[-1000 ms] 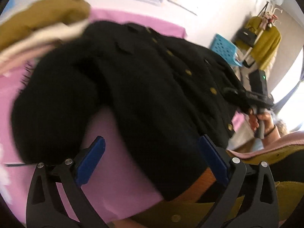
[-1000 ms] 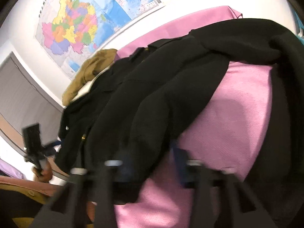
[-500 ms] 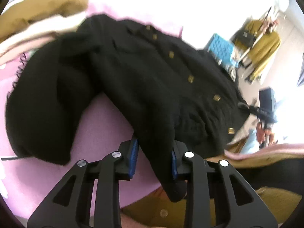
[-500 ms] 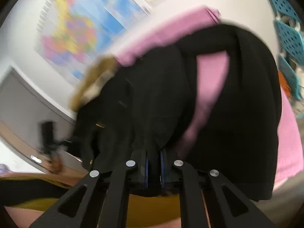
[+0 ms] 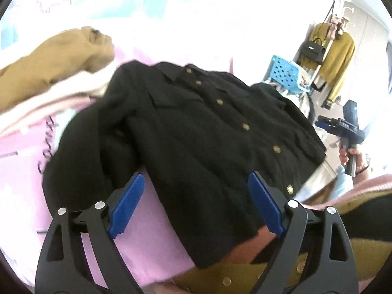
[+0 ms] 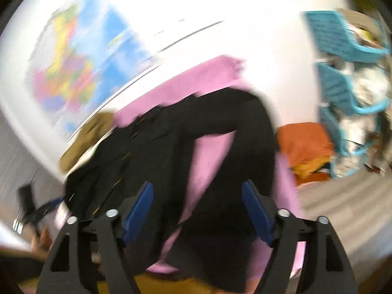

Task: Fold large clothes

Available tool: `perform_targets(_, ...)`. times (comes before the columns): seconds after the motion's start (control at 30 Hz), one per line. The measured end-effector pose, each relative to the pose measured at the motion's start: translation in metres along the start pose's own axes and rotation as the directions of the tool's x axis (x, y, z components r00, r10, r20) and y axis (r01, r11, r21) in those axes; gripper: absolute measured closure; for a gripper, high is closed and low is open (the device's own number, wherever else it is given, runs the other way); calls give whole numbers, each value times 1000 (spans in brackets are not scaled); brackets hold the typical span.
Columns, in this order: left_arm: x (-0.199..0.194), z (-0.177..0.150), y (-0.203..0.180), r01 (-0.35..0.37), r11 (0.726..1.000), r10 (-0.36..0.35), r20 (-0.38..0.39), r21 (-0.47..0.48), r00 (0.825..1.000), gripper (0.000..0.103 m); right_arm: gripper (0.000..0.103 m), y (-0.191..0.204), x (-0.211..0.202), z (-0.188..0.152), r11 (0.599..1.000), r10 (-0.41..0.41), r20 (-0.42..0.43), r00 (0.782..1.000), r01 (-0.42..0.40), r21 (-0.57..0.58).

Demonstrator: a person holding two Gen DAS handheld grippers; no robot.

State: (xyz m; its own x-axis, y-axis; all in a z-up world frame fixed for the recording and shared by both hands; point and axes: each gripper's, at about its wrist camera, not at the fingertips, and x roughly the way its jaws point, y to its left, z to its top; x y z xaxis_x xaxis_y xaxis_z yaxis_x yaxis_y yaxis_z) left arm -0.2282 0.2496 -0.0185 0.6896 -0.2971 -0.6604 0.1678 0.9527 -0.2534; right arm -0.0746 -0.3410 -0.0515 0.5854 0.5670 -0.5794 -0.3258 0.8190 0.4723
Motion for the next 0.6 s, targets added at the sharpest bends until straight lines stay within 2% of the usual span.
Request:
perform_targets(0.1,14,13,-5,-1,1000,1,4,0,1000,17,20,-29,17,10,996,-56,-12,998,57,63)
perform_targets(0.17,29,19,-16,16,1000,-16,-1,2,1000,17,20,-42,35,12,994,-47,-50,998,52,97)
perform_targets(0.27,48,29,-24,47,999,-47,-12,11,999,17,21,-39,56,16,997,-41,-77,996,46,59)
perform_targets(0.3,52,34,-27,56,998,-56,-14,16,998,17,28,-38,59,17,998,-47,-83,995,50,41)
perform_targets(0.33,58,38,-32,68,997,-68,-18,22,998,17,51,-36,65,19,999,-46,-101,994,48,20)
perform_targets(0.37,63,40,-35,81,996,-80,-23,29,996,17,68,-36,71,21,999,-46,-122,991,48,15)
perform_targets(0.4,69,44,-39,91,995,-90,-30,40,995,17,98,-37,71,24,999,-41,-137,990,43,17)
perform_targets(0.43,74,48,-44,95,994,-93,-36,50,995,17,98,-37,70,29,999,-28,-141,990,31,15)
perform_targets(0.6,91,65,-60,150,984,-146,-45,94,988,17,98,-7,30,69,997,61,-55,997,-64,-41)
